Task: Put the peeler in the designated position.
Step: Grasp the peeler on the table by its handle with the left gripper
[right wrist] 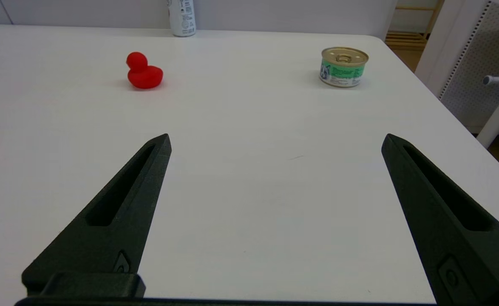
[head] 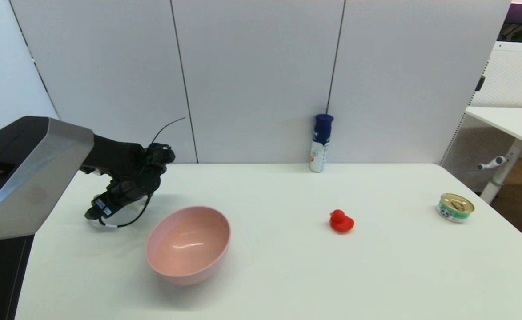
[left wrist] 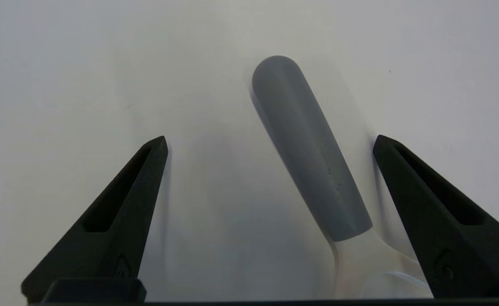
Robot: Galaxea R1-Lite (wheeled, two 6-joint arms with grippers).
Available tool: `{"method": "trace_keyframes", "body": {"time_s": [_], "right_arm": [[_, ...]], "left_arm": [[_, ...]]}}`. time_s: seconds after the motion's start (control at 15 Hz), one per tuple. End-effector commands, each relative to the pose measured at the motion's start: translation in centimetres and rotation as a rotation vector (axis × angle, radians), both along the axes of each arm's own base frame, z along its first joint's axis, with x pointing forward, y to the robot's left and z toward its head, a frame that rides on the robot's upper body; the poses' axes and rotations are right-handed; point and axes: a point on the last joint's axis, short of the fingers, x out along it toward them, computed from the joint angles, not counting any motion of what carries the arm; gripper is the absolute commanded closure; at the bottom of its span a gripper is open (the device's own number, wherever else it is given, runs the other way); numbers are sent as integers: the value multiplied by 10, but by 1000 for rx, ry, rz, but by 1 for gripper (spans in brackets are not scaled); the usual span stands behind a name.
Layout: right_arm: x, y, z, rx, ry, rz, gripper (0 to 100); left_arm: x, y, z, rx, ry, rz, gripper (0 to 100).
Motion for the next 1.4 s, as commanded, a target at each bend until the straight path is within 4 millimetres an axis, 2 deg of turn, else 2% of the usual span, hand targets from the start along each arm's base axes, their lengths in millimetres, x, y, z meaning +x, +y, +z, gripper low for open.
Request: {"method": "trace_keyframes", "body": {"time_s": [0.07,1.07,1.13,1.4], "right_arm": [[0,0,0,-1,-1,0,0],[0,0,0,-1,-1,2,0],[0,0,0,-1,-1,0,0],[0,0,0,-1,-1,0,0]], "left_arm": [[1,0,-3,4,2,6,0],[6,-1,-11,2,-5,12,0],[6,-1,-11,2,-5,12,100],[6,-1,-12,2,2,12,100]]}}
